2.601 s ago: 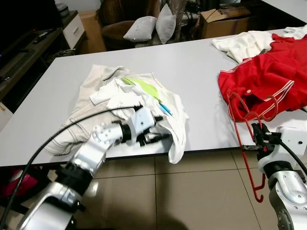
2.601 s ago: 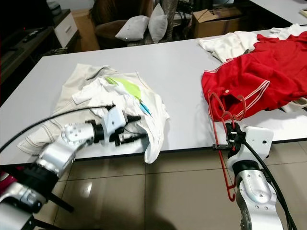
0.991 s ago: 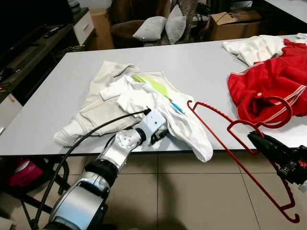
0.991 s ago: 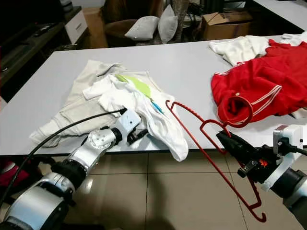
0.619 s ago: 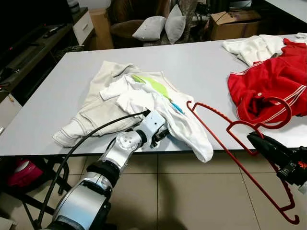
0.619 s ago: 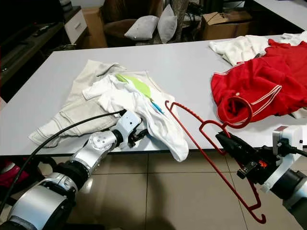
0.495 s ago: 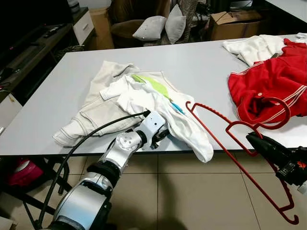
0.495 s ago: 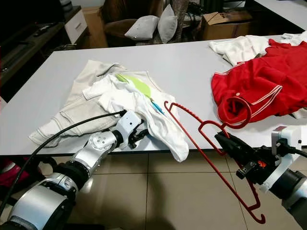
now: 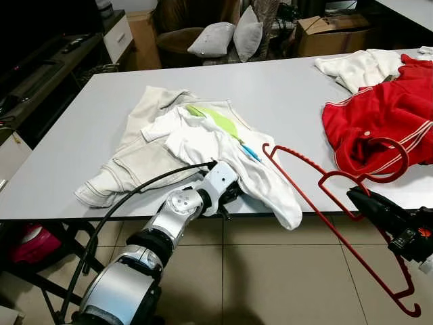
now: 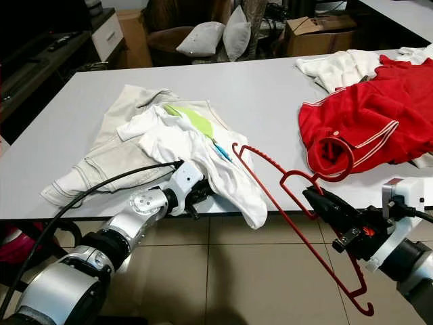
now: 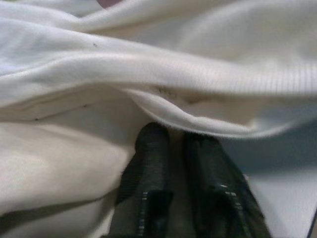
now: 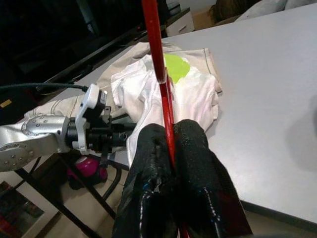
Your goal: Hang hanger
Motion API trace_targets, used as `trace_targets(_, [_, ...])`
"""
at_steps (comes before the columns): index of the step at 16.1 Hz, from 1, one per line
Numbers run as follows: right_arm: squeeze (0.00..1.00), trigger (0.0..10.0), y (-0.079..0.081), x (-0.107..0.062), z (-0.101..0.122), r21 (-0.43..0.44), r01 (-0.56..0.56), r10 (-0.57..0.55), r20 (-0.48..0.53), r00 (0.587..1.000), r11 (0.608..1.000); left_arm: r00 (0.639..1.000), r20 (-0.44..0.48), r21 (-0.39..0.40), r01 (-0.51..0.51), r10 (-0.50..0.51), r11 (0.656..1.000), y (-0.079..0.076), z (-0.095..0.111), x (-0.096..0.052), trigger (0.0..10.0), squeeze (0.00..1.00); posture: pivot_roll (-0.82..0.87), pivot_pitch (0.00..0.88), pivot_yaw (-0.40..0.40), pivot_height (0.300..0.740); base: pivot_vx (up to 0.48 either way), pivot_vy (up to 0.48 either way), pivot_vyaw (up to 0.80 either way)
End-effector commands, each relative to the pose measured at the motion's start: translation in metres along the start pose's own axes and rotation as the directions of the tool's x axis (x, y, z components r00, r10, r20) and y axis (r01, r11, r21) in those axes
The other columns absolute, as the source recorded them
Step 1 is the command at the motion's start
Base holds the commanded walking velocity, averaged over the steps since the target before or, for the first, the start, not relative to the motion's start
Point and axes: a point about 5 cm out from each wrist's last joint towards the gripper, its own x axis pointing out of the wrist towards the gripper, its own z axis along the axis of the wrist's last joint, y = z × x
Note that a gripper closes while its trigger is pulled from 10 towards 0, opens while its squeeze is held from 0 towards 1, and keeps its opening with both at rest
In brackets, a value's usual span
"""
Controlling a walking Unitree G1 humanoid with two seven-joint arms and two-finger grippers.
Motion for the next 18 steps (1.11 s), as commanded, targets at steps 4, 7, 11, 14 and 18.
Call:
trace_targets(4, [0.0,10.0,0.004,0.004,0.0,-0.006,-0.004,0.004,0.01,1.0,1.0,0.991,0.107,-0.065,-0.068,0.074,0.996,0.028,0.015,-0.014,0.0,0.0,-0.23,0.0,0.144,0.74,0.0,0.0,0.0])
trace_targets(7, [0.0,10.0,0.005,0.003,-0.003,0.002,0.003,-0.003,0.014,1.0,1.0,0.965,0.232,-0.052,-0.113,0.122,0.992,0.056,0.034,-0.038,0.0,0.0,-0.22,0.0,0.15,0.74,0.0,0.0,0.0])
trace_targets(11, [0.0,10.0,0.011,0.005,-0.001,0.017,-0.041,0.04,0.038,0.998,0.999,0.955,0.269,0.076,-0.154,0.128,0.985,0.082,0.055,-0.065,0.0,0.0,-0.19,0.0,0.152,0.74,0.0,0.0,0.0])
trace_targets(14, [0.0,10.0,0.009,0.008,-0.004,0.015,-0.036,0.035,0.03,0.999,0.999,0.992,0.11,0.196,-0.089,0.068,0.977,0.075,0.04,-0.063,0.0,0.0,-0.18,0.0,0.15,0.74,0.0,0.0,0.0])
trace_targets(18, [0.0,10.0,0.011,0.008,-0.007,0.016,-0.007,0.007,0.026,1.0,1.0,1.0,-0.001,0.18,-0.015,0.015,0.984,0.041,0.003,-0.042,10.0,1.0,-0.2,0.0,0.165,0.74,0.0,0.0,0.0])
